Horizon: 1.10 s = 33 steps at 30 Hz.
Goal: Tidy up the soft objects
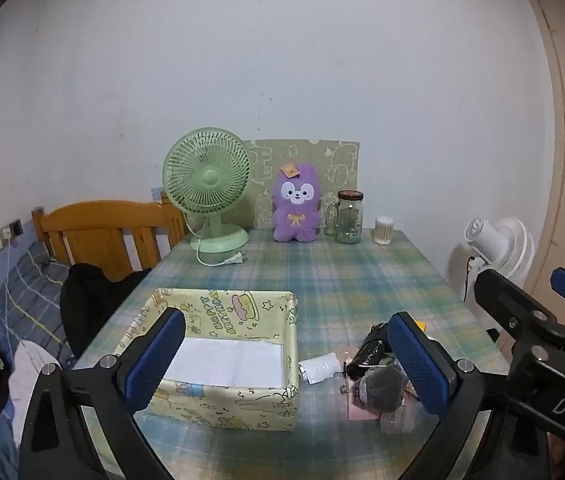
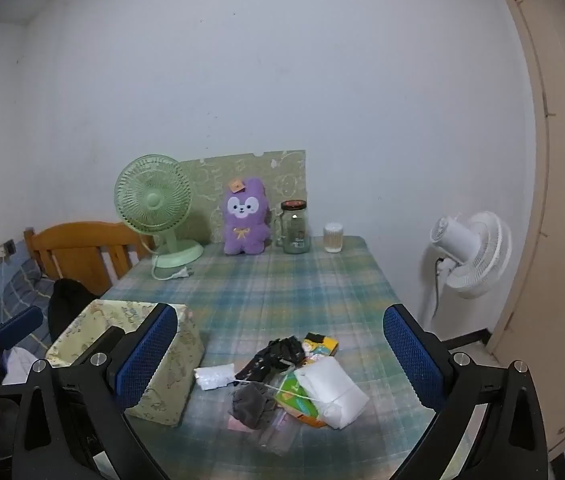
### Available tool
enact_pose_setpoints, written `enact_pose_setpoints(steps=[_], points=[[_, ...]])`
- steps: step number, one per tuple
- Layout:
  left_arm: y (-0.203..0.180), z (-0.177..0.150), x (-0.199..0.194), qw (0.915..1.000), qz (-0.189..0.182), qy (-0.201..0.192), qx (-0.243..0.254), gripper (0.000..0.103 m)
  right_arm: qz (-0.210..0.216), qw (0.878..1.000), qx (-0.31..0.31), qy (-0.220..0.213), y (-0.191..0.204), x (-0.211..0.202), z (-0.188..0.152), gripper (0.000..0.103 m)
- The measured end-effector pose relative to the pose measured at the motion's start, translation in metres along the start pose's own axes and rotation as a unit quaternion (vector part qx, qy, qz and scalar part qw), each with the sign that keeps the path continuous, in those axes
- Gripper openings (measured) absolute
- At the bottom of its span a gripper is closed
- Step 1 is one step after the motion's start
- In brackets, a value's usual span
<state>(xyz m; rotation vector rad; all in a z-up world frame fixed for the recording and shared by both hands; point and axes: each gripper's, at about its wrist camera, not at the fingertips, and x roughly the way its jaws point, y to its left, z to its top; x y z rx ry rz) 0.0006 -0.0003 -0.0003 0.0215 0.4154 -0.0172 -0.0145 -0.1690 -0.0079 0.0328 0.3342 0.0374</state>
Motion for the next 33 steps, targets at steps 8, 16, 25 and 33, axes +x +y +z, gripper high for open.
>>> enact_pose_setpoints(steps=[8,16,25,33], points=[[-0.009,0.009,0.005,0.9997,-0.004,0.026,0.000,0.102,-0.004,1.000,0.019,-0.008,-0.002,0.001,-0.009,0.103],[-0.003,-0.003,0.007,0.9998,-0.014,0.017,-0.004,0.102,-0.016,1.000,0.023,-0.012,-0.003,-0.003,-0.016,0.103],[-0.005,-0.004,0.012,0.9997,-0.015,0.018,-0.001,0.102,-0.007,1.000,0.028,-0.001,-0.008,0.005,-0.016,0.103],[-0.007,-0.005,0.014,0.9997,-0.017,0.016,-0.001,0.102,-0.008,1.000,0.028,-0.004,-0.008,0.006,-0.018,0.103]])
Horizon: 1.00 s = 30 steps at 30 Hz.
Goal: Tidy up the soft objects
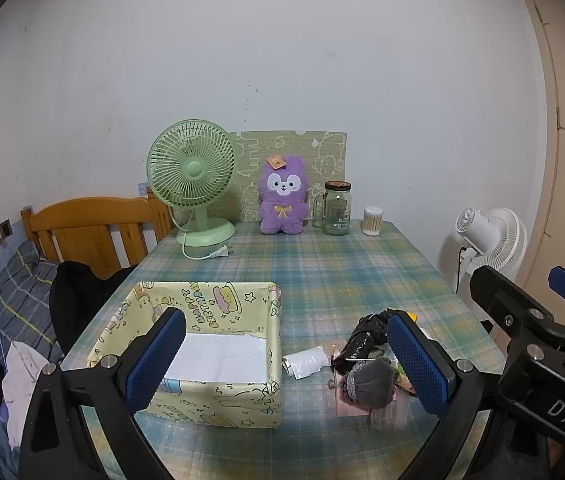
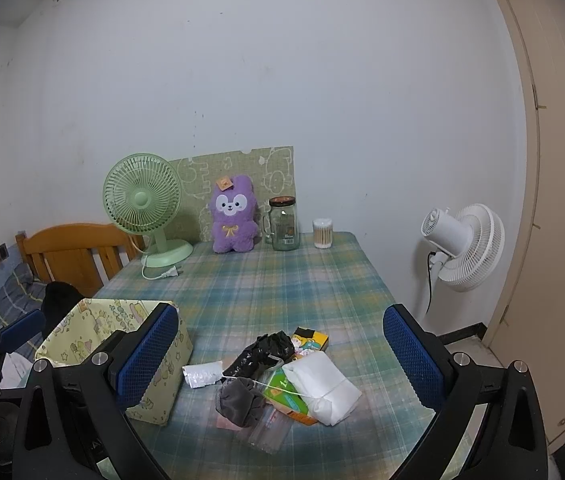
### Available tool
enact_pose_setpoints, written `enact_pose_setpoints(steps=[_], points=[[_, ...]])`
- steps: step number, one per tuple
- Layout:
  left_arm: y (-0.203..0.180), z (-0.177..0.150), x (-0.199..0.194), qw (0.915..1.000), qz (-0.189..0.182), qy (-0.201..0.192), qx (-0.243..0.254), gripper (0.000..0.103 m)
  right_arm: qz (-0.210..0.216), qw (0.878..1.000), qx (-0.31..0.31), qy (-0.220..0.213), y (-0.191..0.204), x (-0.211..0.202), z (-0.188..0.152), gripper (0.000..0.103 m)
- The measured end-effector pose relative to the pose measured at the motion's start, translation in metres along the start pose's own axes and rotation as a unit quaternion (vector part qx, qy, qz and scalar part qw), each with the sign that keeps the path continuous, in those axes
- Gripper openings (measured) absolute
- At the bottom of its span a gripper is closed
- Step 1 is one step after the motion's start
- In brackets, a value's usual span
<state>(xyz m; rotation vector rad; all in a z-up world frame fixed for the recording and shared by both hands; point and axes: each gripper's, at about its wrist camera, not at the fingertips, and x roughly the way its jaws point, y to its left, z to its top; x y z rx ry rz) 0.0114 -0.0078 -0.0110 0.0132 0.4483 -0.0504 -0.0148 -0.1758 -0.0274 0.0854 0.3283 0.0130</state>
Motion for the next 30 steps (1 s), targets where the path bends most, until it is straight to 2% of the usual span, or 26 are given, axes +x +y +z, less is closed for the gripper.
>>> enact_pose_setpoints(steps=[30], points=[[0.0017,-0.0032,-0.0042,1.0000,0.000,-0.009,0.001,0.102,0.005,1.000,0.002,0.001,0.0065,-0.0045,0.0016,0.103]])
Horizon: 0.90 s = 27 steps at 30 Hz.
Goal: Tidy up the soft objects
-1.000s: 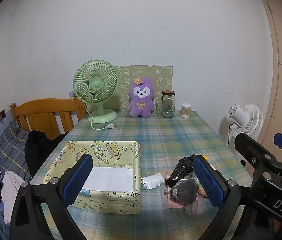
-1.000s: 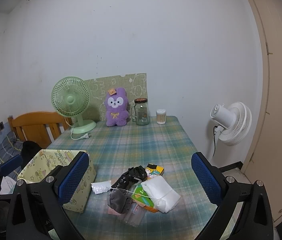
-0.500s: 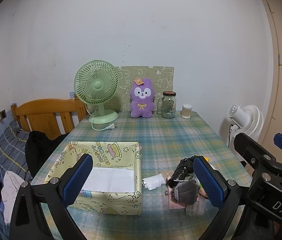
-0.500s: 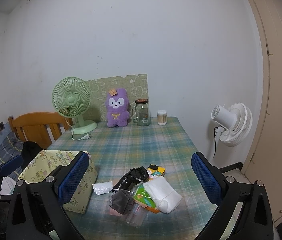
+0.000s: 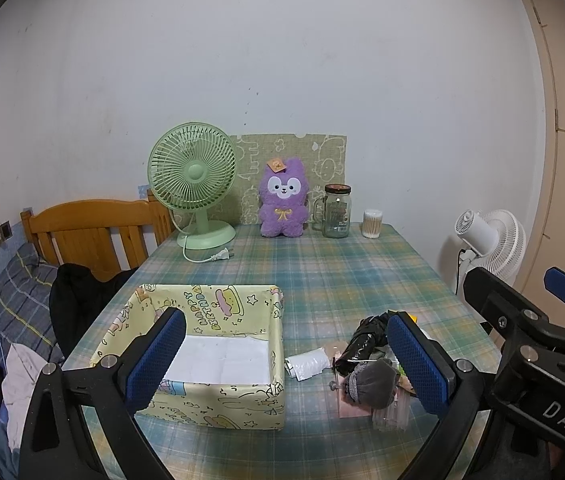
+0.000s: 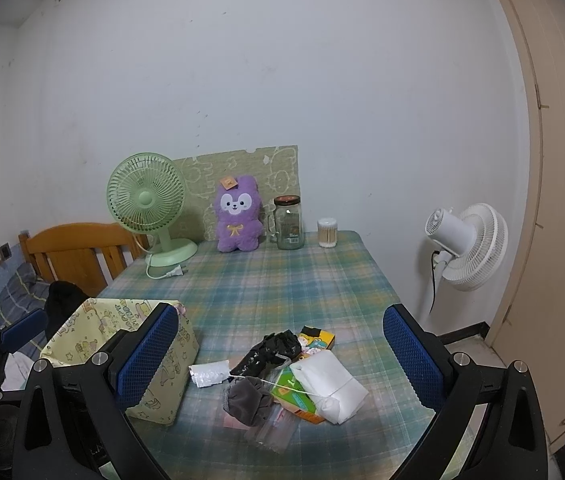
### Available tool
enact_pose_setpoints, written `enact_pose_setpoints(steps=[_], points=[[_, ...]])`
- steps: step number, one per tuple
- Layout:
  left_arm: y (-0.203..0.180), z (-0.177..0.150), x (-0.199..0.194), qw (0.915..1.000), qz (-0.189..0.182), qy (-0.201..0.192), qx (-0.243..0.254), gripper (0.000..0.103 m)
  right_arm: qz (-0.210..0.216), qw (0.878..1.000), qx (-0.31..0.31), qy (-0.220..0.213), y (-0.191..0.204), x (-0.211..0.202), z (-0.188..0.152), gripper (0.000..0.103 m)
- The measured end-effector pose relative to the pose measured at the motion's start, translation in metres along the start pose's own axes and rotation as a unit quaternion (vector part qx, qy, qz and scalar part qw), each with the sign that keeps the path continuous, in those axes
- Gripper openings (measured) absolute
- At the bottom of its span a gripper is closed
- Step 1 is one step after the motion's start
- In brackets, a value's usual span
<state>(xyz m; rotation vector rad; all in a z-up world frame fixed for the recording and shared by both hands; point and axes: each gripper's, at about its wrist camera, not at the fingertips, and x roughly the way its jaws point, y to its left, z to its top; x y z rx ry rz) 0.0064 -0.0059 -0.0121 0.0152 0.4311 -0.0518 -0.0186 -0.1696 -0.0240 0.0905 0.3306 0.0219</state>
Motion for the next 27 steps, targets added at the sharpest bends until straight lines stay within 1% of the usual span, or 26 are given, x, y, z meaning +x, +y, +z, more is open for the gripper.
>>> enact_pose_setpoints(steps=[23,27], points=[[0.0003,-0.0012,0.0005,1.0000,-0.001,0.003,-0.001,0.102,0.000,1.000,-0.001,0.001,-0.0018,0.0025,0.0004,0.103],[-0.0025,-0.0016,0.0043,0.9999,-0.011,0.009,0.000,0.100,-0.002,1.000,-0.003,0.002,-0.0041,0.0033,0.0001,0.103]])
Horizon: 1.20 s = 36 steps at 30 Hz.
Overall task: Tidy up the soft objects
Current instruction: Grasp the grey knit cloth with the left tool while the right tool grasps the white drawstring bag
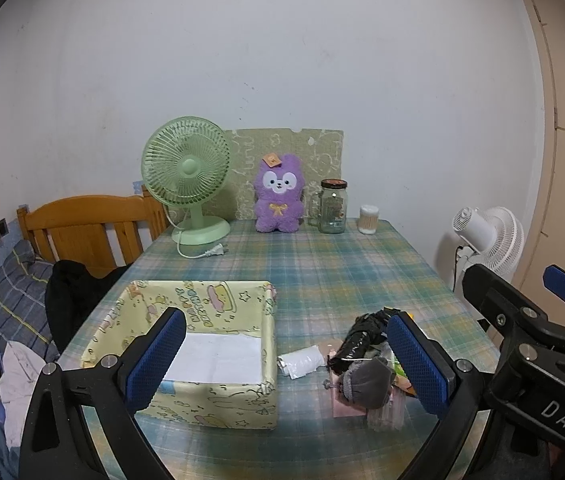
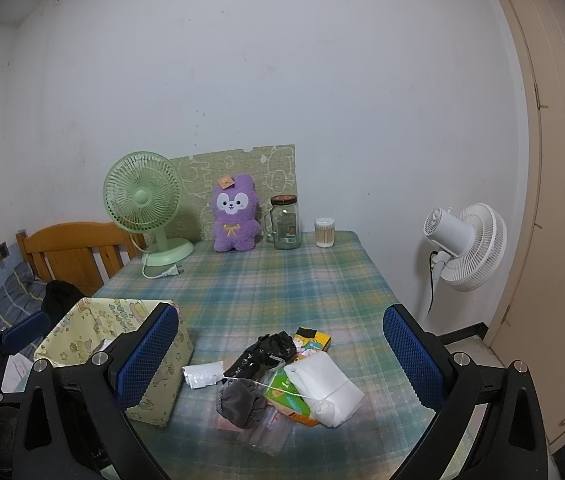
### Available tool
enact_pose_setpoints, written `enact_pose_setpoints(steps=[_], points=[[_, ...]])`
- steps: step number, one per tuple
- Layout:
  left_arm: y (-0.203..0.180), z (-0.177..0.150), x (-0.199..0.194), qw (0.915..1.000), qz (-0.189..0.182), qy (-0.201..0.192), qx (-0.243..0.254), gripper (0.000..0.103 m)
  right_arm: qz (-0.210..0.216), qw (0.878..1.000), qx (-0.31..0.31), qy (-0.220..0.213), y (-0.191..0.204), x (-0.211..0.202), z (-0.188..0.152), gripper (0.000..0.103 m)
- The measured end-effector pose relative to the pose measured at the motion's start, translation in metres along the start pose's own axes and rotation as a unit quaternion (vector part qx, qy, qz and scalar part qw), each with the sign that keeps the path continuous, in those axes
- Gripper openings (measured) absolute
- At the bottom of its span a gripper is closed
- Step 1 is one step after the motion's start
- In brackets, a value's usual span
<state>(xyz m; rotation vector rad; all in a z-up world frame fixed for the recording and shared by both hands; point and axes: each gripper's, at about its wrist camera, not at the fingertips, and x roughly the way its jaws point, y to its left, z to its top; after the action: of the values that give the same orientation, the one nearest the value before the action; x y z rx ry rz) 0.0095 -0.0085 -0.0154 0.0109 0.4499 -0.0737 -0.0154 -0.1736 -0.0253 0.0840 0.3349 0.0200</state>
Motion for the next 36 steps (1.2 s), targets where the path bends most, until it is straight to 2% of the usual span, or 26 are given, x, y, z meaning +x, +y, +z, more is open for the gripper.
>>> enact_pose_setpoints(steps=[13,25,30,36], points=[[-0.024,-0.013,0.018,0.9995,-0.023,0.015,0.019,0.096,0.003,1.000,0.002,0.017,-0.018,0.019,-0.015,0.100],[-0.050,-0.037,0.045,0.9977,-0.043,0.050,0.018,0.090,0.000,0.999,0.008,0.048,-0.041,0.041,-0.042,0.098],[-0.061,-0.048,0.060,0.9952,-0.054,0.078,0.024,0.089,0.002,0.998,0.006,0.068,-0.046,0.056,-0.053,0.095],[-0.067,-0.056,0.075,0.9937,-0.050,0.098,0.023,0.085,0.000,0.996,0.015,0.090,-0.054,0.072,-0.064,0.093]])
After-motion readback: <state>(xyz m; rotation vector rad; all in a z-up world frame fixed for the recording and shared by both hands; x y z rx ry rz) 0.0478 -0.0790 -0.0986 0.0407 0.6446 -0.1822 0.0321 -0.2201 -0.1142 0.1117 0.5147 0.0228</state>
